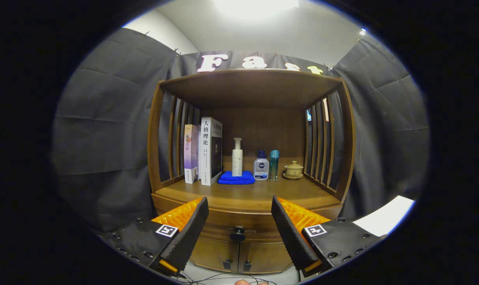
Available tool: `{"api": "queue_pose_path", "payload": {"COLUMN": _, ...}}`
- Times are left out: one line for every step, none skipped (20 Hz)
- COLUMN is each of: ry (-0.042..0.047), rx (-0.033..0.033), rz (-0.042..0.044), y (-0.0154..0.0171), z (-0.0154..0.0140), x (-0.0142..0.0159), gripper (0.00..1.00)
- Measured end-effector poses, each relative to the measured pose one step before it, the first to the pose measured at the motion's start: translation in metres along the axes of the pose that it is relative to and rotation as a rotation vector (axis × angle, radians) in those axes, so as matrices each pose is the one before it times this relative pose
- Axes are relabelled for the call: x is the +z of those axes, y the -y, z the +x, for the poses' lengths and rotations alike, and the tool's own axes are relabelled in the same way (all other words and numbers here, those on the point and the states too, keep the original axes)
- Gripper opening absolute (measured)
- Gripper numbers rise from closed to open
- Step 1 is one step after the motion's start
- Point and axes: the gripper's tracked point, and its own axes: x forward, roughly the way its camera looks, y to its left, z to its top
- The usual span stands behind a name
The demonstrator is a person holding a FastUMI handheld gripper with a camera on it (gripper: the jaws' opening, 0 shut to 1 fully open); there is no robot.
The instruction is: Pull open the drawer, take out the items inside it, and place them on the countertop above the cabinet.
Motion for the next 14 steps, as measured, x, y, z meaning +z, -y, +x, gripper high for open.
{"api": "queue_pose_path", "payload": {"ry": -0.00631, "rx": -0.00146, "rz": -0.0001, "y": 0.00105, "z": 0.00385, "x": -0.00465, "gripper": 1.0}}
{"api": "queue_pose_path", "payload": {"ry": -0.00801, "rx": -0.00028, "rz": 0.0007, "y": 0.00114, "z": 0.00519, "x": -0.00456, "gripper": 1.0}}
{"api": "queue_pose_path", "payload": {"ry": -0.00895, "rx": 0.00037, "rz": 0.00049, "y": 0.00061, "z": 0.00518, "x": -0.00622, "gripper": 1.0}}
{"api": "queue_pose_path", "payload": {"ry": -0.009, "rx": -0.00034, "rz": 0.00146, "y": 0.00081, "z": 0.00542, "x": -0.00563, "gripper": 1.0}}
{"api": "queue_pose_path", "payload": {"ry": -0.00948, "rx": -0.00142, "rz": 0.00231, "y": 0.00005, "z": 0.00423, "x": -0.00688, "gripper": 1.0}}
{"api": "queue_pose_path", "payload": {"ry": -0.01148, "rx": -0.00195, "rz": 0.00411, "y": 0.00066, "z": 0.00444, "x": -0.00683, "gripper": 1.0}}
{"api": "queue_pose_path", "payload": {"ry": -0.01111, "rx": -0.00136, "rz": 0.00627, "y": 0.00091, "z": 0.00488, "x": -0.0071, "gripper": 1.0}}
{"api": "queue_pose_path", "payload": {"ry": -0.01262, "rx": 0.00061, "rz": 0.00509, "y": 0.00105, "z": 0.00639, "x": -0.0063, "gripper": 1.0}}
{"api": "queue_pose_path", "payload": {"ry": -0.01405, "rx": -0.00163, "rz": 0.00337, "y": 0.00136, "z": 0.0076, "x": -0.00813, "gripper": 1.0}}
{"api": "queue_pose_path", "payload": {"ry": -0.01366, "rx": -0.00229, "rz": 0.00012, "y": 0.001, "z": 0.00663, "x": -0.00797, "gripper": 1.0}}
{"api": "queue_pose_path", "payload": {"ry": -0.01183, "rx": -0.00482, "rz": -0.00133, "y": 0.00064, "z": 0.00733, "x": -0.00881, "gripper": 1.0}}
{"api": "queue_pose_path", "payload": {"ry": -0.01128, "rx": -0.00674, "rz": -0.00016, "y": 0.00205, "z": 0.00722, "x": -0.008, "gripper": 1.0}}
{"api": "queue_pose_path", "payload": {"ry": -0.01285, "rx": -0.00423, "rz": 0.00291, "y": 0.00183, "z": 0.0017, "x": -0.00807, "gripper": 1.0}}
{"api": "queue_pose_path", "payload": {"ry": -0.01268, "rx": -0.00171, "rz": 0.00507, "y": 0.00159, "z": 0.00456, "x": -0.00763, "gripper": 1.0}}
